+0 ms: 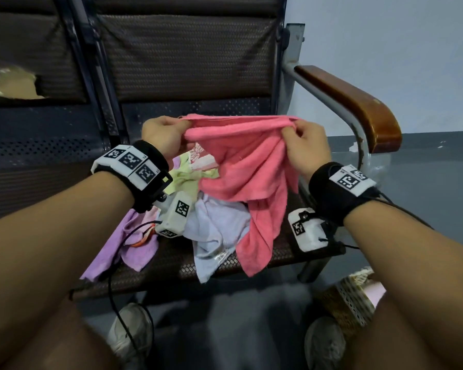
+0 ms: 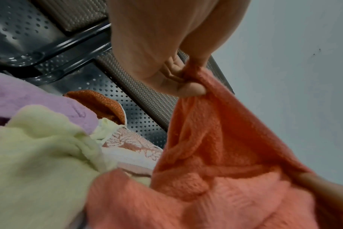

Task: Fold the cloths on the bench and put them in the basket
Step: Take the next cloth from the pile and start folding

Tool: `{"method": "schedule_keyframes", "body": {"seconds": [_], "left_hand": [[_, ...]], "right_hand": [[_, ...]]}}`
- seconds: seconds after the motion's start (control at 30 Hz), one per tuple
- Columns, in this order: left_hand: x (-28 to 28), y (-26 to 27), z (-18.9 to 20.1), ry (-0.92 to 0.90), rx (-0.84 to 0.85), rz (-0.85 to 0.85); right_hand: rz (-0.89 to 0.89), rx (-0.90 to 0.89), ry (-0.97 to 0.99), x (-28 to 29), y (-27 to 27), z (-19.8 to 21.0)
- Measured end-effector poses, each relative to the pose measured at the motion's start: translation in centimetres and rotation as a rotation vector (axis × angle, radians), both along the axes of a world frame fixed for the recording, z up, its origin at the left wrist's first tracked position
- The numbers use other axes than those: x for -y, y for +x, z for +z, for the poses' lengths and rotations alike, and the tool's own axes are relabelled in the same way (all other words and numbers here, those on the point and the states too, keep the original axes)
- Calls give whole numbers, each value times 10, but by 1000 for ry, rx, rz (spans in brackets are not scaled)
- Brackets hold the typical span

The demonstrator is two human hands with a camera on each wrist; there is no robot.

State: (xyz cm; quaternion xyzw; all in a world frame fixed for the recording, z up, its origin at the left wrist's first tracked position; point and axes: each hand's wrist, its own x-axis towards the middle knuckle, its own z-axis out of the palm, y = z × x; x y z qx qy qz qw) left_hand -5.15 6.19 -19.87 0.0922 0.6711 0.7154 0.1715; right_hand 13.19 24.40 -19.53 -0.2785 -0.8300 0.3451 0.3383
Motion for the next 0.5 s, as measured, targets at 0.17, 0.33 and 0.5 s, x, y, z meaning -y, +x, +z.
{"method": "schedule_keyframes", "body": {"seconds": [0.17, 0.33, 0.5], "left_hand": [[10, -10, 0, 26, 20, 124], [25, -17, -10, -48, -13, 112], [31, -21, -20, -157, -24, 114]], "right_hand": [[238, 232, 168, 2, 15, -4], [394, 717, 251, 5, 21, -17], [304, 733, 344, 4, 19, -17]]}}
